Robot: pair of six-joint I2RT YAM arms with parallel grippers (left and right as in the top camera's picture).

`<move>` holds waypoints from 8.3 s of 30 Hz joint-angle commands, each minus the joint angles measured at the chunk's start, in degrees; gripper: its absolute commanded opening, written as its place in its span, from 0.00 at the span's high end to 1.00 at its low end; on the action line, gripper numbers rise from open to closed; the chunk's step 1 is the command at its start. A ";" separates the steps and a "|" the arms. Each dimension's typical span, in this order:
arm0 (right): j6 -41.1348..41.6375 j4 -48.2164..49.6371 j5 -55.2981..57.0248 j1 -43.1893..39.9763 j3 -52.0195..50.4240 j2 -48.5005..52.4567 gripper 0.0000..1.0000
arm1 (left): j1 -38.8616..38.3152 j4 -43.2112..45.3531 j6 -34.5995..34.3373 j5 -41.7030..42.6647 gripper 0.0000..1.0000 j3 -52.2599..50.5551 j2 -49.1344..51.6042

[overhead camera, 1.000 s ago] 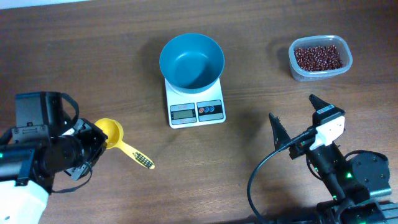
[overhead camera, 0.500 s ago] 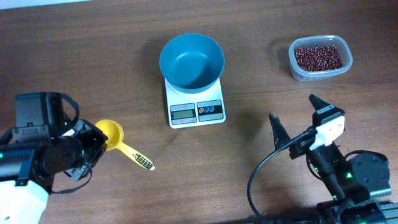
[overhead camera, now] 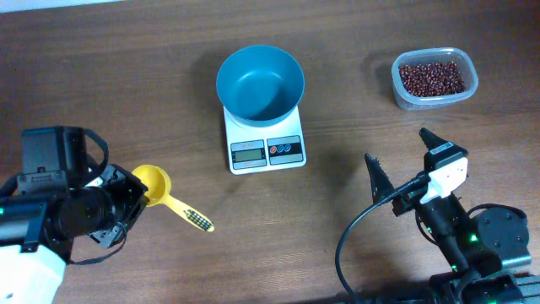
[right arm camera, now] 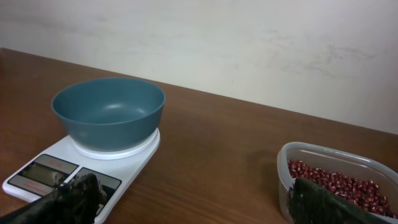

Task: Scoop item into bowl and weigh 50g on scale

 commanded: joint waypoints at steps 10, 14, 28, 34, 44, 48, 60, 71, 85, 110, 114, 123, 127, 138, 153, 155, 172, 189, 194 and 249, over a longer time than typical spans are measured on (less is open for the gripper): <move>0.04 -0.20 -0.09 0.48 -0.37 -0.33 0.01 | 1.51 -6.10 -4.00 7.89 1.00 3.41 -0.63; 0.04 -0.20 -0.09 0.48 -0.37 -0.33 0.01 | 2.16 -12.85 -4.00 7.87 1.00 9.42 -0.63; 0.04 -0.20 -0.09 0.48 -0.37 -0.33 0.01 | 2.16 -19.32 -11.54 10.71 1.00 12.28 -0.63; 0.04 -0.20 -0.09 0.48 -0.37 -0.33 0.01 | 2.16 -20.37 -18.93 10.62 1.00 12.28 -0.63; 0.04 -0.20 -0.09 0.48 -0.37 -0.33 0.01 | 2.10 -24.22 -30.71 9.99 1.00 12.28 -0.61; 0.04 -0.20 -0.09 0.48 -0.37 -0.33 0.01 | 2.10 -25.29 -27.45 9.97 1.00 12.28 -0.61; 0.02 -0.17 0.00 0.46 -0.37 -0.33 0.01 | 2.10 -28.92 -26.88 8.66 1.00 12.28 -0.61; 49.94 -0.17 -39.06 0.52 -0.37 -0.33 0.01 | 2.10 -29.31 -26.88 8.68 1.00 12.28 -0.61; 70.73 -3.87 -52.39 0.52 1.31 -0.33 0.02 | 1.46 -29.38 -26.91 8.70 1.00 12.26 -0.61; 43.93 -61.61 -25.03 0.52 40.00 29.55 0.01 | -0.26 -29.33 -26.93 8.87 1.00 12.26 -0.61; 34.49 -64.59 -29.57 0.52 46.62 30.16 0.01 | -0.26 -29.14 -26.99 8.70 1.00 12.26 -0.61; 42.80 -44.09 -40.24 0.52 44.52 30.58 0.01 | -0.48 -20.41 -32.50 10.86 1.00 12.26 -0.55; 42.99 -41.62 -40.06 0.52 44.52 33.40 0.01 | -7.98 -15.65 -40.00 10.84 1.00 12.26 1.14; 48.17 -29.42 -32.04 18.27 44.52 49.53 0.23 | -22.53 1.18 -51.78 19.37 1.00 12.26 15.21; 56.08 -10.21 -20.79 30.53 44.52 64.02 0.63 | -22.53 2.36 -49.99 19.19 1.00 12.26 15.39; 56.08 -10.16 -21.81 30.51 44.52 64.02 0.71 | -22.53 2.36 -49.99 19.17 1.00 12.26 15.39; 56.02 -11.78 -32.17 30.51 44.52 64.04 0.84 | -22.47 2.19 -29.88 12.85 1.00 12.26 15.39; 56.50 -11.04 -23.87 30.51 44.52 64.02 0.96 | -22.49 1.70 -33.48 12.94 1.00 12.26 15.39; 55.84 -16.55 -20.41 30.51 44.52 64.02 0.96 | -22.49 0.00 -28.55 12.96 0.30 12.26 15.39; 53.24 -58.01 -2.32 30.51 44.63 17.62 0.96 | -23.02 3.50 26.14 -4.44 0.14 15.98 11.37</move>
